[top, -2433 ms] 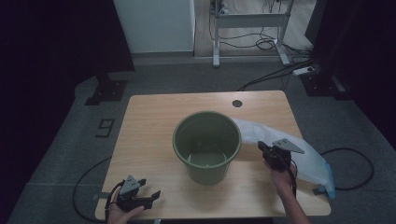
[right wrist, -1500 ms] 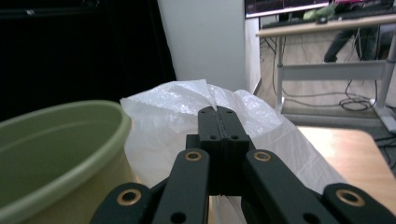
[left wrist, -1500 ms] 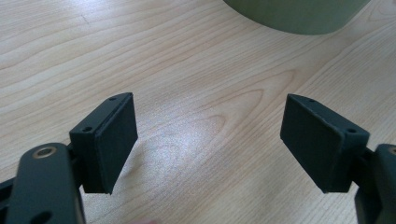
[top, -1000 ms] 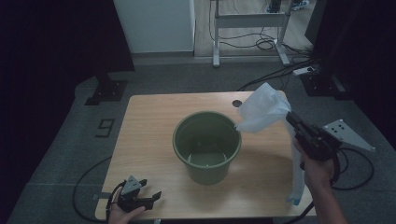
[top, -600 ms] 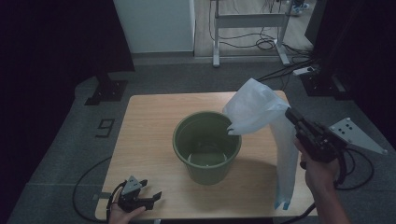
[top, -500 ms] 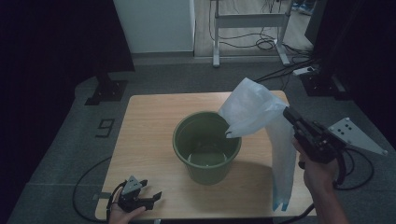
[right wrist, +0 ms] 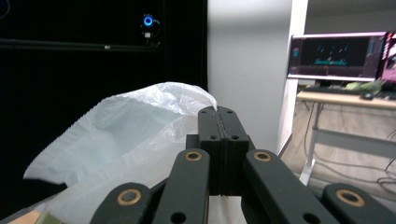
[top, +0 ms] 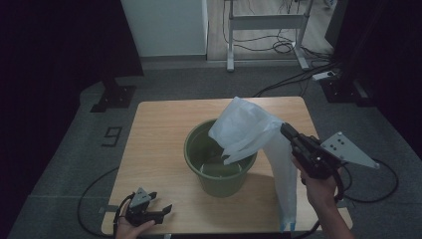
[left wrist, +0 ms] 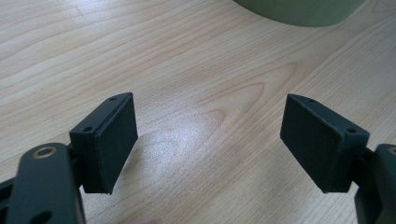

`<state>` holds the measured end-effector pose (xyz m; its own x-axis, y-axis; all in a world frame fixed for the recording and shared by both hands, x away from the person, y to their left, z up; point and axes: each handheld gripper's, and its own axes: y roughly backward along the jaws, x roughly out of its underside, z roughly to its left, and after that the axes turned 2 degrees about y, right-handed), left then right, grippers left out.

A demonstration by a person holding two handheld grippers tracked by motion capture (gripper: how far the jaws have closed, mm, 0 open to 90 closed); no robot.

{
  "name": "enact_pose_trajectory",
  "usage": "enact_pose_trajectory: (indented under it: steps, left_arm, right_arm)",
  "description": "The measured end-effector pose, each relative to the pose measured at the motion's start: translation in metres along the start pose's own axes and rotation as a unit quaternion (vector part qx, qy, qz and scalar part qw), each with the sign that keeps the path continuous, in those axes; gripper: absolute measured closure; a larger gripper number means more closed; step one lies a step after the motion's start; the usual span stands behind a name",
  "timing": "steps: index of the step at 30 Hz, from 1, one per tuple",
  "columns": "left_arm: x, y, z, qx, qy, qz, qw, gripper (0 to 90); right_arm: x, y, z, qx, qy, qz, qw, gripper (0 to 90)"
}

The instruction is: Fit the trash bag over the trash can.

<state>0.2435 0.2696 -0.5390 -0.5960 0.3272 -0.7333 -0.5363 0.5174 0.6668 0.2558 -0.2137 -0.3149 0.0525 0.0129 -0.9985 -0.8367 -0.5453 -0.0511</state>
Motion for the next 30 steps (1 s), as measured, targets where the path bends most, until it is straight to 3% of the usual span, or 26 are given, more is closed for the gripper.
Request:
enact_pose_trajectory:
  steps: [15,26,30]
  left_arm:
    - [0.000,-0.001,-0.001,-0.001,-0.004,0.004,1.0000,18.7]
    - [0.000,0.000,-0.001,-0.001,-0.005,0.004,1.0000,18.8]
    - [0.000,0.000,-0.001,-0.001,-0.005,0.003,1.0000,18.8]
  right_arm:
    - [0.030,-0.026,0.024,-0.032,0.004,0.042,0.9986,88.6]
    - [0.064,-0.042,0.050,-0.066,0.003,0.084,0.9943,88.5]
    - [0.072,-0.042,0.057,-0.076,-0.009,0.084,0.9935,88.5]
